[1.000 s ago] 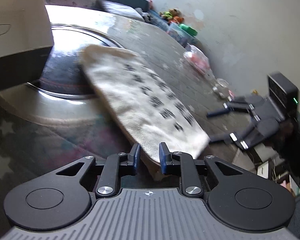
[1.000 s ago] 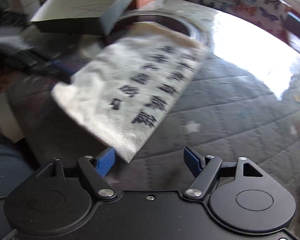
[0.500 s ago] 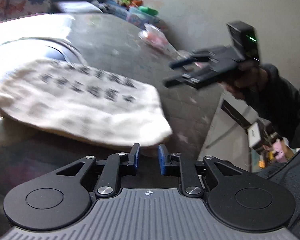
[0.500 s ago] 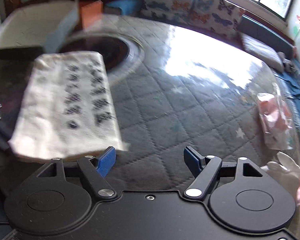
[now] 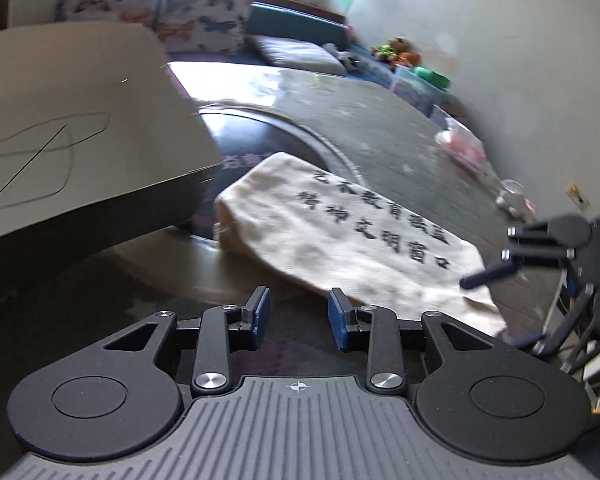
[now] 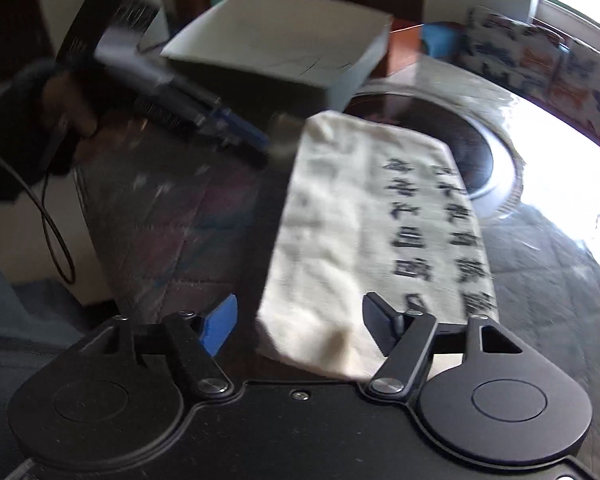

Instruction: Fold shopping bag

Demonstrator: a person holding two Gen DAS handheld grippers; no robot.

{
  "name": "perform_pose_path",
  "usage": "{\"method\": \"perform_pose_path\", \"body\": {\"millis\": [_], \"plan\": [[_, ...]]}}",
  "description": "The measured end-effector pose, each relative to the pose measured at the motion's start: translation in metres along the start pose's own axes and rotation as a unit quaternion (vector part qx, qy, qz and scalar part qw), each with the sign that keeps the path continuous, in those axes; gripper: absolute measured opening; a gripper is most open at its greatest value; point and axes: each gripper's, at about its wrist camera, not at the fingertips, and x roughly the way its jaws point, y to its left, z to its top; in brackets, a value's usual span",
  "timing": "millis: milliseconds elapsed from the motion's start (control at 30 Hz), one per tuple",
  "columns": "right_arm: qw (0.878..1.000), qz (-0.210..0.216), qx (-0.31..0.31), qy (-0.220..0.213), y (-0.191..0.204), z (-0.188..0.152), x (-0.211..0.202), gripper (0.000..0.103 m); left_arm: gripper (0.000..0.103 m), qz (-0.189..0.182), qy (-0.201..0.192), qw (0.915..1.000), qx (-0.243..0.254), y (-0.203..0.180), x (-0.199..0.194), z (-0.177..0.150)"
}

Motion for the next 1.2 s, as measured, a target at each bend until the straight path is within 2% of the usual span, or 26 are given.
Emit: {"method": "perform_pose_path", "body": {"millis": [133,333,567,733,933,1067,1200], "plan": [[0.998,-0.028,-0.049,0.013,0.009,-0.004,0.007,0.059,0.035,0.000,0.002,1.0000,0.002,0.000,-0.003,0.000],[0.997,-0.036,-0.050,0.038,-0.008,-0.018,-0.009,0.052,0.036,-0.010,-0.001,0.9997,0.023,-0.009,-0.006,0.001],[0.995,-0.071,-0.038,0.059,-0.037,-0.038,-0.028,0.053,0.037,-0.034,-0.013,0.9954,0.089,-0.035,-0.005,0.002],[0.994,-0.077,-0.061,0.038,-0.021,-0.033,-0.027,0.056,0.038,-0.049,-0.028,0.9911,0.120,-0.053,-0.003,0.009],[0.990,-0.085,-0.108,0.025,0.001,-0.018,-0.001,0.056,0.038,-0.055,-0.020,0.9893,0.133,-0.062,0.013,0.020],[0.994,-0.080,-0.078,0.011,-0.012,-0.007,0.008,0.054,0.039,-0.064,-0.014,0.9863,0.151,-0.066,0.018,0.022],[1.000,-0.020,0.021,0.012,-0.047,-0.003,0.007,0.048,0.041,-0.088,0.000,0.9783,0.188,-0.074,0.023,0.020]]}}
